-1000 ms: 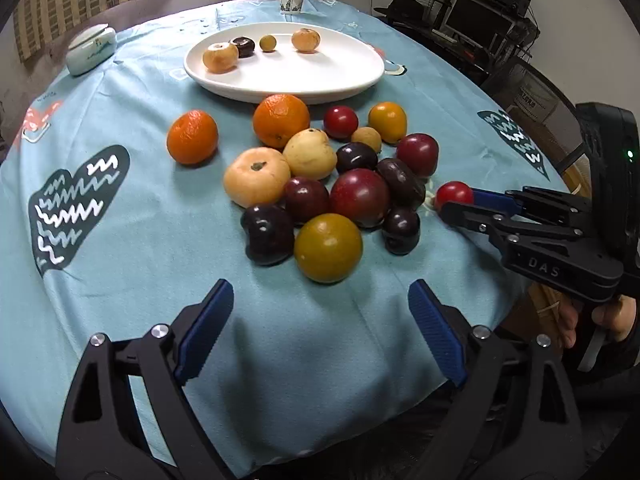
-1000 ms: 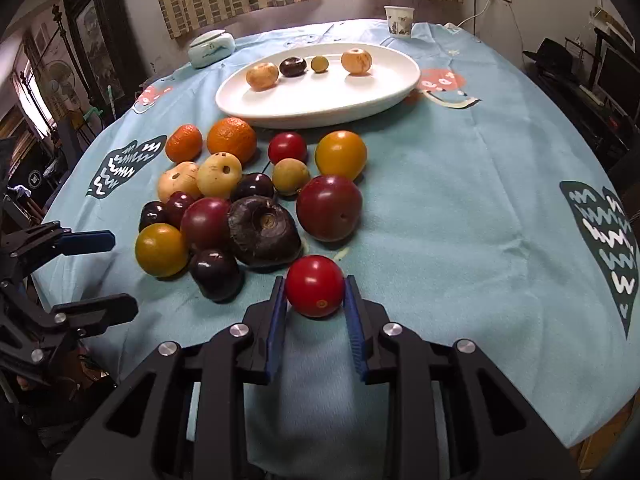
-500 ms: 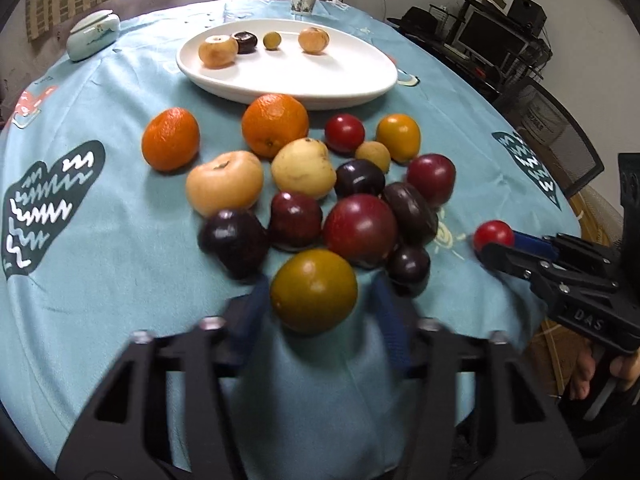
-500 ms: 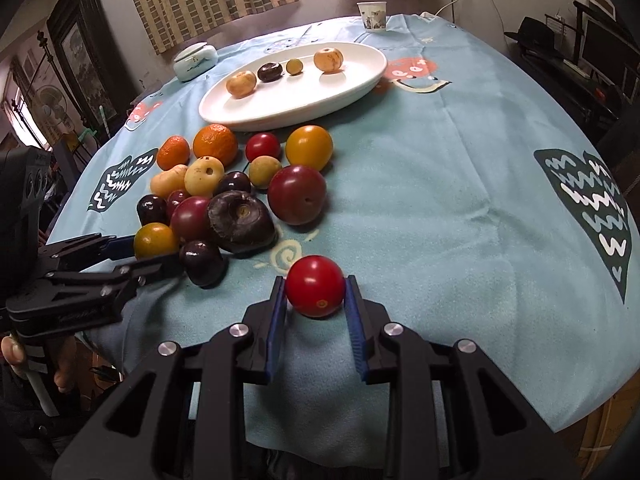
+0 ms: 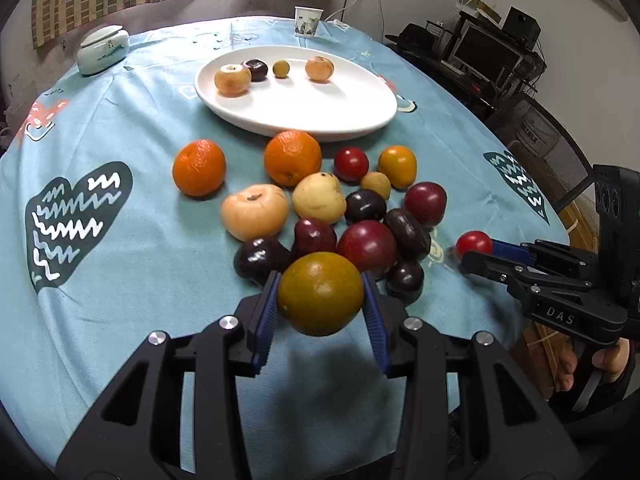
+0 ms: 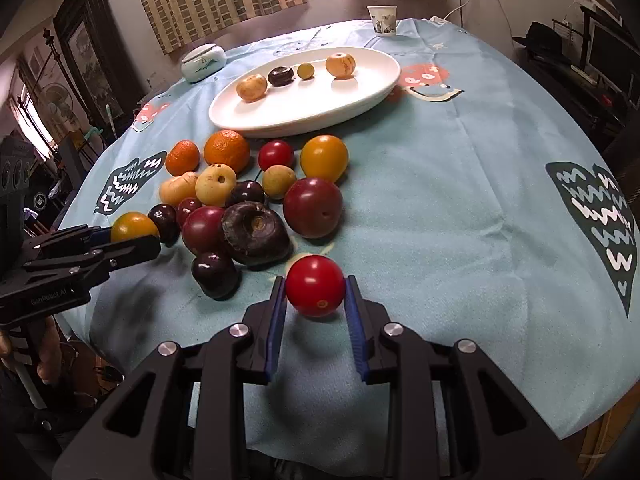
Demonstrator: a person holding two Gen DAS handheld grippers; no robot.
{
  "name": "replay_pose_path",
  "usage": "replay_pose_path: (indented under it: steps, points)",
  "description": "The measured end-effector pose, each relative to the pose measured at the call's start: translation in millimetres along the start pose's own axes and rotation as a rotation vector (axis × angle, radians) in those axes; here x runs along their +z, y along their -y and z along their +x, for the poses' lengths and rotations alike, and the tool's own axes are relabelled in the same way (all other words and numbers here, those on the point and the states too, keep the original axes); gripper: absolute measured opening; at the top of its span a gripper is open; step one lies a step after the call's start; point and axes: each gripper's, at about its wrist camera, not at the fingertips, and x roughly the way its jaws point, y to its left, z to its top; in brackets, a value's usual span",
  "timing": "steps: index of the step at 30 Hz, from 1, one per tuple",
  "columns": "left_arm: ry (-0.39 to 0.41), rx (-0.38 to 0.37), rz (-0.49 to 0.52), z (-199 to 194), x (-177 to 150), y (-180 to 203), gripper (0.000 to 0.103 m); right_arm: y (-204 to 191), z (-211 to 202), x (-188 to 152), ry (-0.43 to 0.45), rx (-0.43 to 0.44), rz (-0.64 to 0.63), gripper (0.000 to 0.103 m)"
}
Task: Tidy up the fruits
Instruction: 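Place the brownish fruit and red plum on the white plate, opening both tools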
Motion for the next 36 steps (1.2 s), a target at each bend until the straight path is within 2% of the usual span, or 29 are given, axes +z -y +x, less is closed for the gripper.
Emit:
replay_pose_path:
  steps: [5, 10, 15, 19, 23, 27, 31, 36]
  points:
    - [-0.005, 0.004, 0.0, 1, 8, -6, 0.04, -5, 2, 9, 0.001, 0.022, -0.01, 0.03]
    - [0.033, 0.034, 0.006, -1, 32, -9, 0.04, -13, 3, 35, 0.034, 0.041, -0.043, 0.03]
    - [0.05, 0.071, 0.0, 8, 72, -19, 0.04, -18, 13, 70, 0.049, 0.048, -0.07, 0.03]
    - [0.068, 0.091, -0.005, 18, 120, -26, 0.041, -21, 21, 109, 0.069, 0.04, -0.101, 0.03]
    - [0.087, 0.122, -0.032, 39, 175, -32, 0.041, -15, 35, 155, 0.082, 0.026, -0.091, 0.03]
    - [0.049, 0.111, -0.073, 75, 213, -39, 0.041, 2, 62, 194, 0.076, -0.027, -0.048, 0.03]
    - [0.004, 0.117, -0.096, 111, 226, -43, 0.041, 28, 97, 219, 0.036, -0.059, 0.023, 0.03]
    - [-0.023, 0.117, -0.099, 136, 228, -43, 0.041, 39, 117, 224, 0.017, -0.047, 0.049, 0.03]
